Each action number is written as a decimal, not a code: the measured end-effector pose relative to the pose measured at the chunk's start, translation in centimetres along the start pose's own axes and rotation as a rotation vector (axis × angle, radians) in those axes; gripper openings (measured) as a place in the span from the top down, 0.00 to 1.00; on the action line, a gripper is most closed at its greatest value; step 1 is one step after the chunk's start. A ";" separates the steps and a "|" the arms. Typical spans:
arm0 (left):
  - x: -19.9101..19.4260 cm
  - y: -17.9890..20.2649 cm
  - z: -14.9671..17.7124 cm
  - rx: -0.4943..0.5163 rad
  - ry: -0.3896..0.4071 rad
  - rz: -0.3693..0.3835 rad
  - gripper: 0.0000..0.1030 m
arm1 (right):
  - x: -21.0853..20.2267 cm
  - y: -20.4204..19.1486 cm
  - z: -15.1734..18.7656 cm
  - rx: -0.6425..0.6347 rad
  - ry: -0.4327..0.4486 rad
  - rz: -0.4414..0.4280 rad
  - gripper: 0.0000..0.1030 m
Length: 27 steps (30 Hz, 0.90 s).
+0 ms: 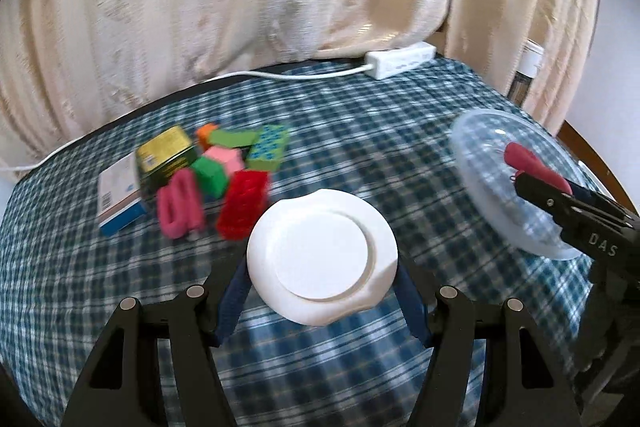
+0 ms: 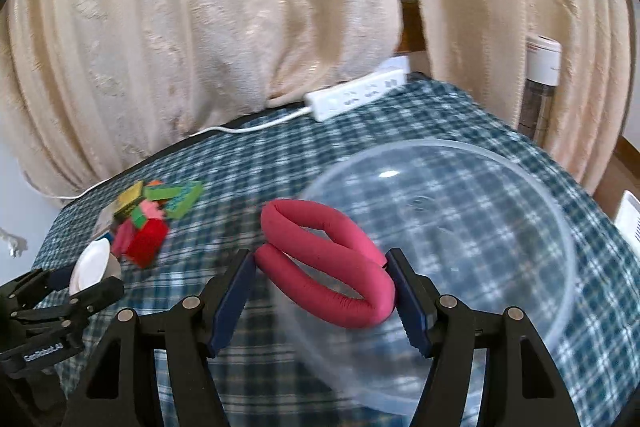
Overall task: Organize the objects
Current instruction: 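Carry the saucer with the left tool while the right tool carries the loop to the clear bowl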
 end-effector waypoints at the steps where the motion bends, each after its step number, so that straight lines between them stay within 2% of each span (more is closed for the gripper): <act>1: 0.2 0.8 0.0 0.013 -0.002 0.009 0.35 | 0.0 0.7 0.2 0.009 -0.003 0.009 0.32; 14: 2.8 9.3 -0.6 0.119 -0.038 0.106 0.35 | -0.1 6.2 1.5 0.052 -0.029 0.080 0.32; 27: 5.2 13.6 -0.9 0.161 -0.084 0.187 0.35 | 0.2 8.4 2.0 0.081 -0.035 0.102 0.32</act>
Point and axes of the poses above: each gripper's, at about its wrist camera, not at the fingertips, and x roughly the way its jaws point, y to its right, z to its underside, the point moved 3 cm from there along x, roughly the way its jaws point, and after that the axes turned 13 degrees about -x, right-handed, at the moved point
